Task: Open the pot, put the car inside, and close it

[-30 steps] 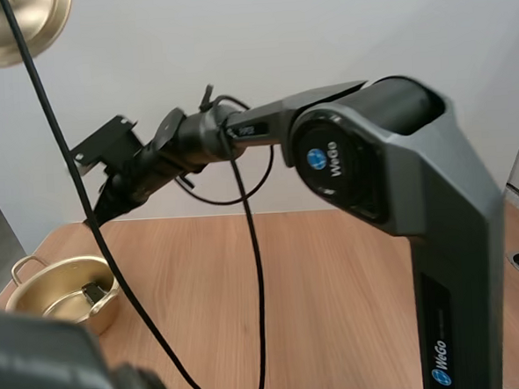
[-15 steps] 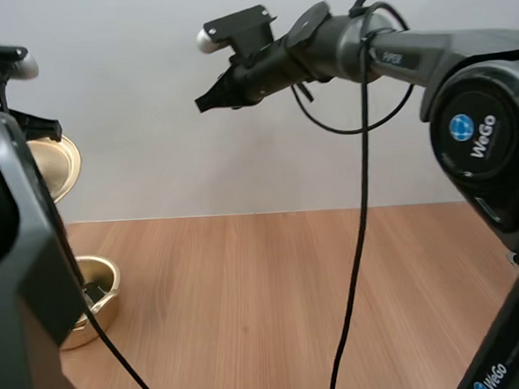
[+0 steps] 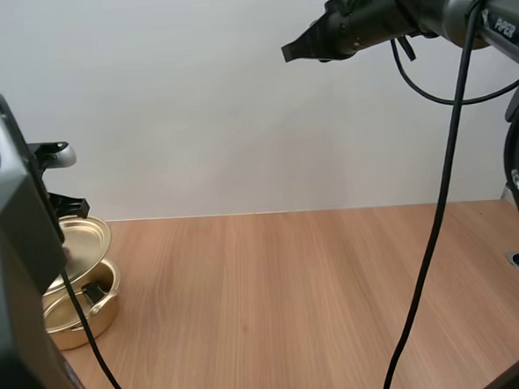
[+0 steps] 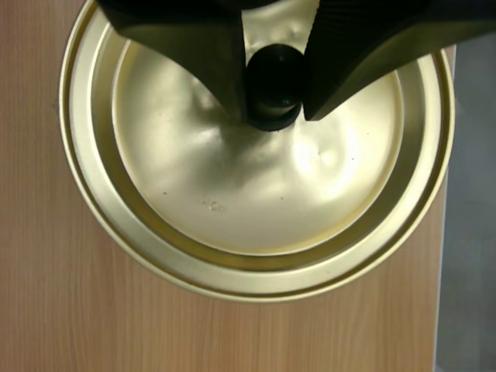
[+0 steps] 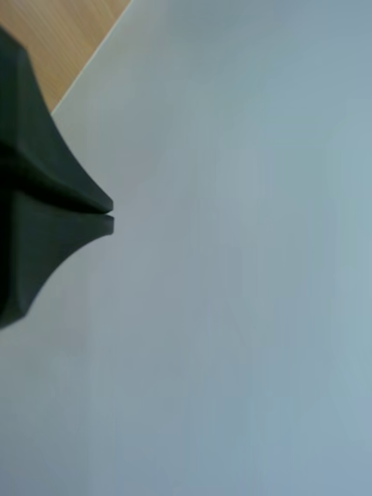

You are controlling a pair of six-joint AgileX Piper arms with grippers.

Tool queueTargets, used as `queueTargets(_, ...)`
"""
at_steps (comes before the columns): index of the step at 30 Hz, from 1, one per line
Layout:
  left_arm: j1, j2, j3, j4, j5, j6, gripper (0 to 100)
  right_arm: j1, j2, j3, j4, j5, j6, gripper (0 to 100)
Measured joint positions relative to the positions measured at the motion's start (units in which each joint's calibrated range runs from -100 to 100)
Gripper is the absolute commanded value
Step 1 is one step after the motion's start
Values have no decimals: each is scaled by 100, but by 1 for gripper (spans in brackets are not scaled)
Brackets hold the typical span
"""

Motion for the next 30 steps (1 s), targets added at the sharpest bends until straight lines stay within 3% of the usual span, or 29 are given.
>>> queueTargets(7, 0, 0, 813, 400, -761, 0, 0, 0, -139, 0, -31, 96, 114, 0)
queueTargets(15, -7, 79, 1038, 242, -2417, 143, 0, 0, -139, 0, -41, 351, 208, 0)
queueTargets(28, -7, 826, 1025, -63, -2670, 285, 0, 0, -139, 0, -41, 498, 218, 0)
queueTargets(30, -7, 868, 1025, -142, -2752, 331, 5, 0, -139, 0, -41, 580, 218, 0)
